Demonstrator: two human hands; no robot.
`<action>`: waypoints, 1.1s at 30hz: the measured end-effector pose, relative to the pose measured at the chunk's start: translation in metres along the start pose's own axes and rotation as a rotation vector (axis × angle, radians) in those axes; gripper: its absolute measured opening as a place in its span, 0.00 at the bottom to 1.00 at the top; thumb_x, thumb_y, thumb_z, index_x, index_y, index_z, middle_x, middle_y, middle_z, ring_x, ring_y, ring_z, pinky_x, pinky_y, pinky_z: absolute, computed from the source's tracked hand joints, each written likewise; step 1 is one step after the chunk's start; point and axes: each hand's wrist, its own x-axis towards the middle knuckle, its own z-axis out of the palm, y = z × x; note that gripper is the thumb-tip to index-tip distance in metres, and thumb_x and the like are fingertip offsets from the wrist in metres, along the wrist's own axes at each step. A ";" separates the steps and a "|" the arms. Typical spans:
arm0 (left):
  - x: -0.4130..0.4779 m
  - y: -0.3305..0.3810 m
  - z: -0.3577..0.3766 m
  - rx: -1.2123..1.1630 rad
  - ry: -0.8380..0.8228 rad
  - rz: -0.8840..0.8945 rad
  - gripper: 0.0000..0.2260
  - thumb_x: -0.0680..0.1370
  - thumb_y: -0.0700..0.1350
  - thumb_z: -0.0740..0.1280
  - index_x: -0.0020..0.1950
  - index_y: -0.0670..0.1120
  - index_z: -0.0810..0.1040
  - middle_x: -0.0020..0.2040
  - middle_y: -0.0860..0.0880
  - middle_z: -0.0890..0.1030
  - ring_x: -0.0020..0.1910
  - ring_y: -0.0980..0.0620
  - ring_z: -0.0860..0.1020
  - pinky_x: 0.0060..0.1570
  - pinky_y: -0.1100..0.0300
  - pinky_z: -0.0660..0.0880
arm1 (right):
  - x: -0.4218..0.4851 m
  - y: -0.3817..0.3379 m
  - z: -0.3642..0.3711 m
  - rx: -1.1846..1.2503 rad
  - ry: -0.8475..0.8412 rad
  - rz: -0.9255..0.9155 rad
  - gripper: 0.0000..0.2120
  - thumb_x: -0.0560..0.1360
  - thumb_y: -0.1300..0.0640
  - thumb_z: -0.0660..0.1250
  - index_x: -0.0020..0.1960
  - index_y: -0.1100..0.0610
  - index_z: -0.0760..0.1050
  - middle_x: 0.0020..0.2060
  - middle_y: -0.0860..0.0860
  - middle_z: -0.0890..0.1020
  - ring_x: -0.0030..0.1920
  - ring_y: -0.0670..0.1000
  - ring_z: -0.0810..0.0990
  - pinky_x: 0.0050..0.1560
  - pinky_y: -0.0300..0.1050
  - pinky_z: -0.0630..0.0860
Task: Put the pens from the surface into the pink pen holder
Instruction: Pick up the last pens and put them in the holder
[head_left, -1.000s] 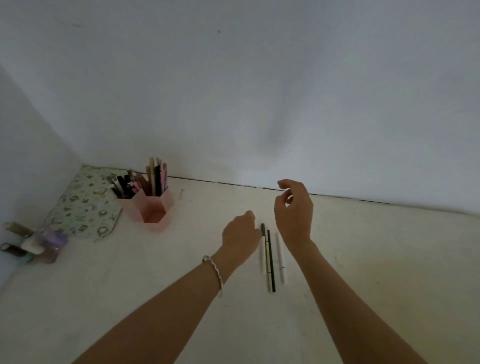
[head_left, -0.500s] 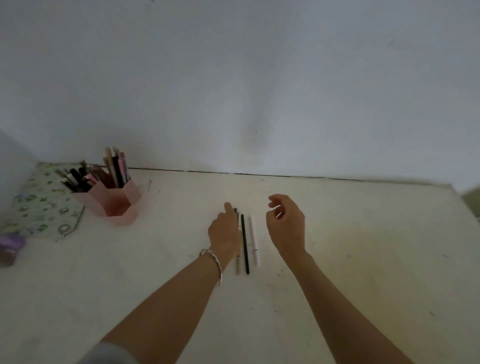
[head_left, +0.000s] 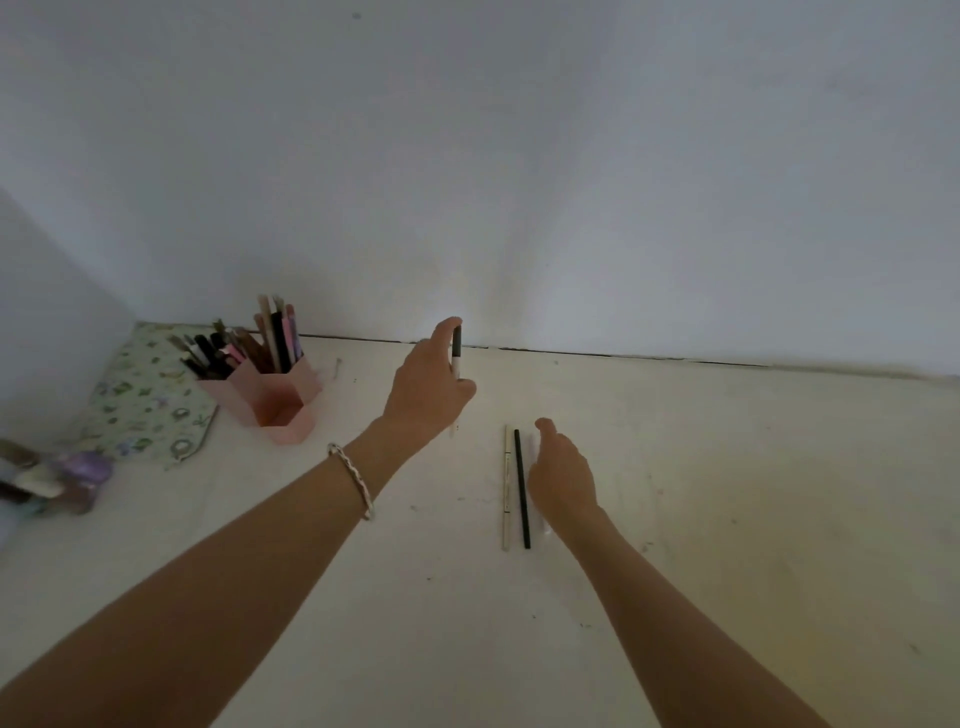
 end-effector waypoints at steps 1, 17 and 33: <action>-0.001 -0.003 -0.005 -0.011 0.027 -0.004 0.31 0.73 0.41 0.69 0.73 0.54 0.61 0.50 0.46 0.74 0.44 0.47 0.77 0.44 0.55 0.76 | 0.000 0.000 0.003 -0.025 -0.016 -0.002 0.26 0.77 0.68 0.57 0.73 0.55 0.60 0.57 0.58 0.76 0.52 0.57 0.78 0.50 0.46 0.76; 0.020 -0.100 -0.155 0.071 0.494 0.008 0.18 0.80 0.42 0.62 0.67 0.54 0.62 0.49 0.46 0.80 0.41 0.47 0.81 0.42 0.47 0.81 | 0.029 -0.173 -0.016 0.717 0.250 -0.380 0.27 0.75 0.67 0.63 0.68 0.46 0.62 0.43 0.48 0.76 0.39 0.43 0.78 0.36 0.30 0.75; 0.035 -0.124 -0.196 0.473 0.579 0.170 0.13 0.76 0.43 0.62 0.59 0.46 0.80 0.59 0.48 0.81 0.63 0.46 0.73 0.63 0.50 0.66 | 0.034 -0.253 0.050 0.454 0.381 -0.618 0.16 0.77 0.57 0.68 0.62 0.51 0.69 0.49 0.49 0.81 0.50 0.50 0.79 0.56 0.37 0.67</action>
